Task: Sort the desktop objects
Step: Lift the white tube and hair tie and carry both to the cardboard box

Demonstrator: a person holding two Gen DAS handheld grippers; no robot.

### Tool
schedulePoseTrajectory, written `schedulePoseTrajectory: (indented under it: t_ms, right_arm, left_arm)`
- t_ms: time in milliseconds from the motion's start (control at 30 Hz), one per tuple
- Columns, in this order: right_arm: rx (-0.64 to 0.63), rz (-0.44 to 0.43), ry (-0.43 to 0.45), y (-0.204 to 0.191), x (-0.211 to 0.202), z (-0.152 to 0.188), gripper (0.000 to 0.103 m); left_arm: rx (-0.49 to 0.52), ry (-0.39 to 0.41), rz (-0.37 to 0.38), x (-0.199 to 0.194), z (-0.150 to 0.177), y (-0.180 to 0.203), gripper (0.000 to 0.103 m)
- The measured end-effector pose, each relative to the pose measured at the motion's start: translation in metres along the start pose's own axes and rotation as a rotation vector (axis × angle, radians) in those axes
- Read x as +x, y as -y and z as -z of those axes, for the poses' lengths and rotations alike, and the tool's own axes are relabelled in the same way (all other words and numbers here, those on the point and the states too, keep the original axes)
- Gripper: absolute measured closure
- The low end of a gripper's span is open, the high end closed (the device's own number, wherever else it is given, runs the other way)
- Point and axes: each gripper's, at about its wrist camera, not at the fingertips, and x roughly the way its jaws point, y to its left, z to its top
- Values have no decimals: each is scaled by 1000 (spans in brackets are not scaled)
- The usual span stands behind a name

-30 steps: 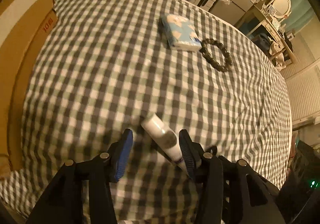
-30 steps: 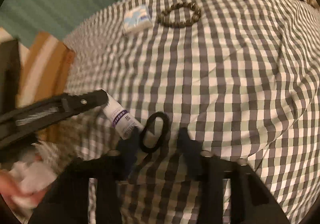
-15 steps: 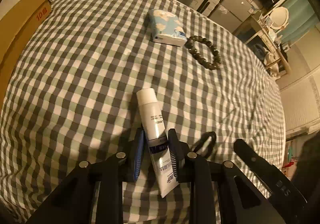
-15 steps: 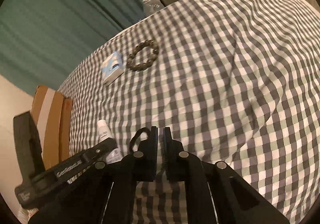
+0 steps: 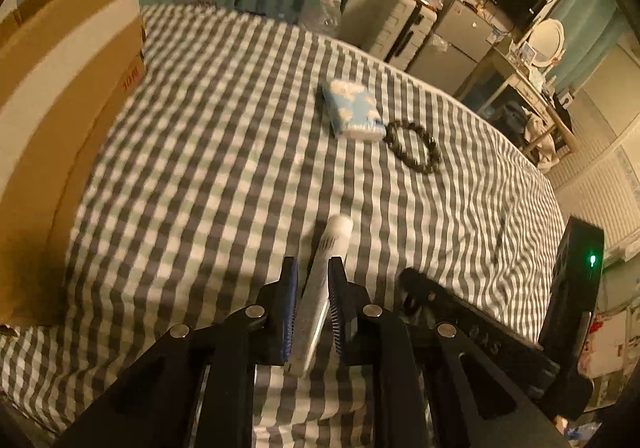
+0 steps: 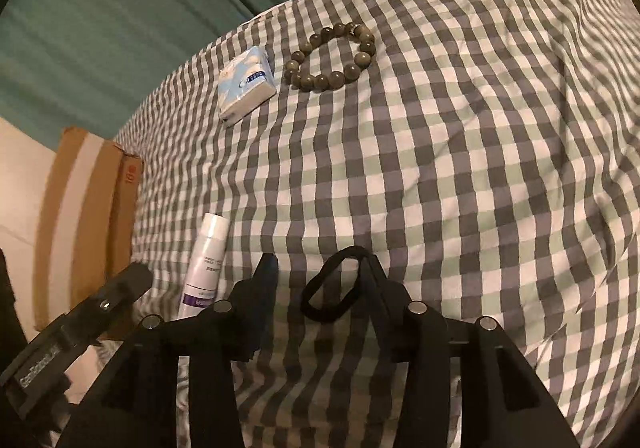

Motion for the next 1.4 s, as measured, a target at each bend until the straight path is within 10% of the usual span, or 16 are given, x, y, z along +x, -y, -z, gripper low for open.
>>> schedulePoseTrajectory:
  t_ms: [33,300,400,600,667,1000,1400]
  right_arm:
    - [-10,31,4,0,-1,1,97]
    - [44,11,96,13,-35,6,99]
    - [85,-13,87,21,-34,4,99]
    - [84,-9,67,28,-28,-3,99]
    - [83,4,105,31,-30,-6,99]
    - [127,-91,143,36,-53,4,99]
    - [-71,-126,212,-65,-121,52,99]
  left_arm:
    - [-1,-15,19,2,2,-1,87]
    - [74,-108,39,31,14,24,67]
    - [132,-99,16,44,11,35,38]
    - [198,-83,-61,68,11,28,39]
    - [248,-51,-58,65,15,30,77]
    - [235,-62,-6,21,23,15,77]
    - [247,104,66,-69,-4,-12,77]
